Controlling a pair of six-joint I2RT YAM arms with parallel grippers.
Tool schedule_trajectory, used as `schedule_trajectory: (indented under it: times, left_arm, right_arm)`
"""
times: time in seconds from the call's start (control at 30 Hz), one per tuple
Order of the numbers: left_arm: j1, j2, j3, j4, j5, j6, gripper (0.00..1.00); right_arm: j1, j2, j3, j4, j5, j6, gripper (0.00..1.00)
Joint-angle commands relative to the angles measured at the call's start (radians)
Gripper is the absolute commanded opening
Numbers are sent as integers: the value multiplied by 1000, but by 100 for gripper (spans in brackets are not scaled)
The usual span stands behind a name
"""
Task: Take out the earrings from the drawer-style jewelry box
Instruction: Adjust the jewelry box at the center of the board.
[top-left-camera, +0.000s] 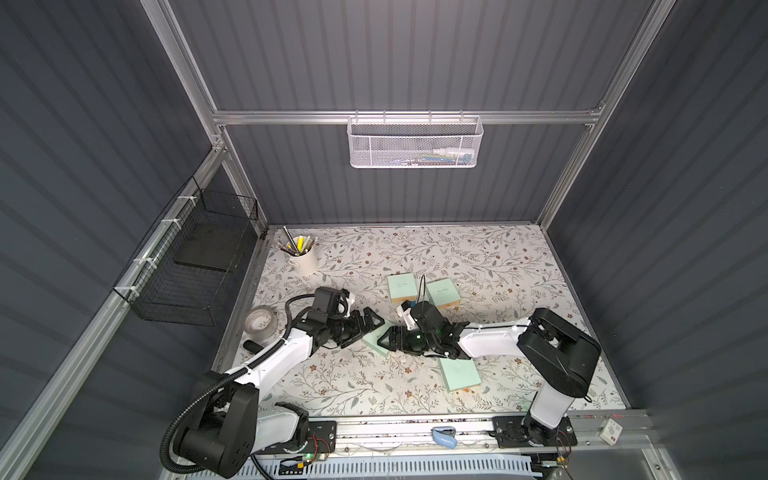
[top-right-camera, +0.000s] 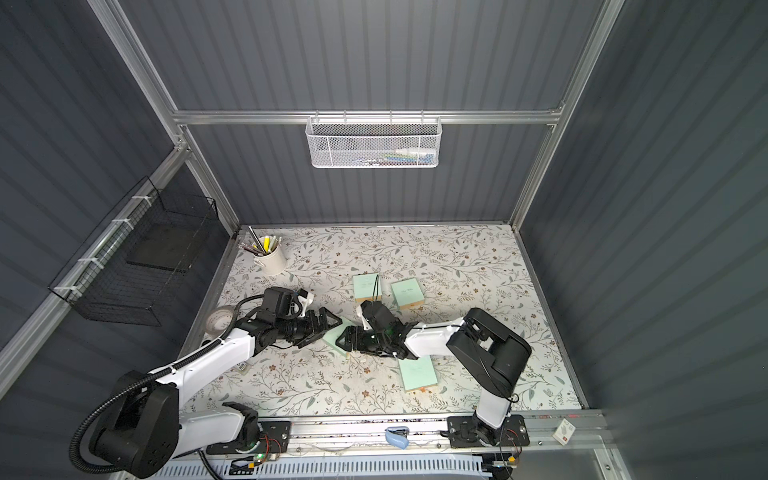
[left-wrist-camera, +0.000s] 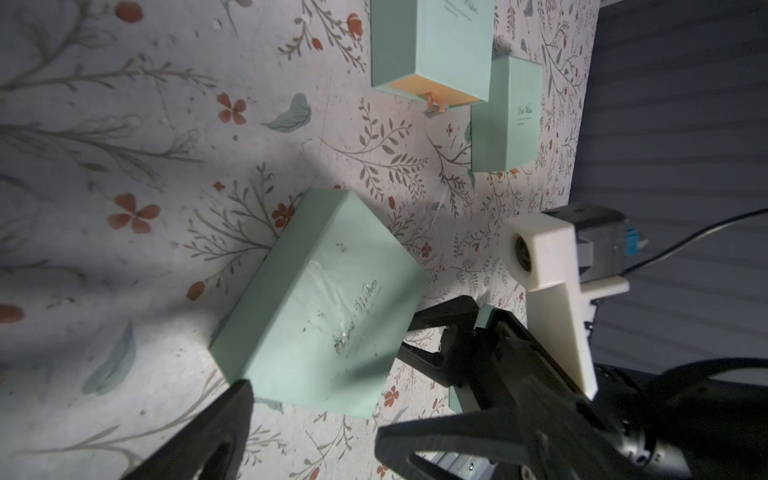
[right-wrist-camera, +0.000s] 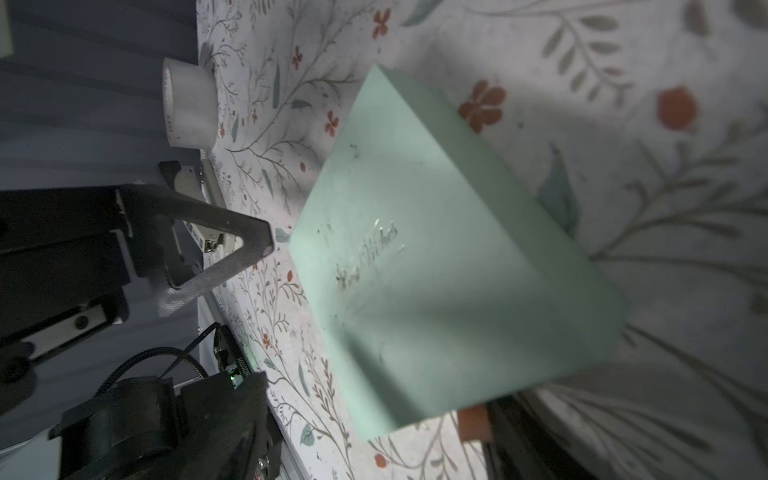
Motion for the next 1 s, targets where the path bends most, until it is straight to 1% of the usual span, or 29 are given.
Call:
schedule_trajectory:
  times: [0.0, 0.13, 0.23, 0.33, 0.4, 0.47, 0.6, 0.77, 0.83, 0.87, 0.97]
  left_arm:
    - [25, -49, 54, -61, -85, -20, 100]
    - [71, -80, 79, -104, -105, -17, 100]
    - [103, -85, 89, -108, -79, -13, 100]
    - [105, -67, 96, -90, -19, 5, 99]
    - [104, -45, 95, -63, 45, 21, 96]
    - [103, -26, 86, -25, 100, 24, 87]
    - [102, 16, 71, 8, 134, 28, 64]
    - [102, 54, 51, 27, 115, 17, 27]
    - [103, 65, 42, 23, 94, 14, 11]
    - [102, 72, 40, 24, 86, 11, 8]
    - [103, 101, 22, 53, 92, 2, 5]
  right_arm:
    - [4, 48, 56, 64, -46, 12, 79]
    - [4, 101, 112, 102, -58, 21, 79]
    - [4, 126, 131, 134, -69, 30, 79]
    - [-2, 71, 65, 161, -17, 33, 78]
    - [-9, 10, -5, 164, 12, 35, 78]
    - [-17, -34, -56, 149, 21, 34, 76]
    - [-27, -29, -95, 141, 14, 48, 66]
    - [-34, 31, -62, 177, -9, 64, 55]
    - [-37, 52, -39, 176, -11, 63, 49]
    - [-40, 58, -32, 174, -9, 63, 48]
    - [-51, 70, -18, 174, -6, 62, 45]
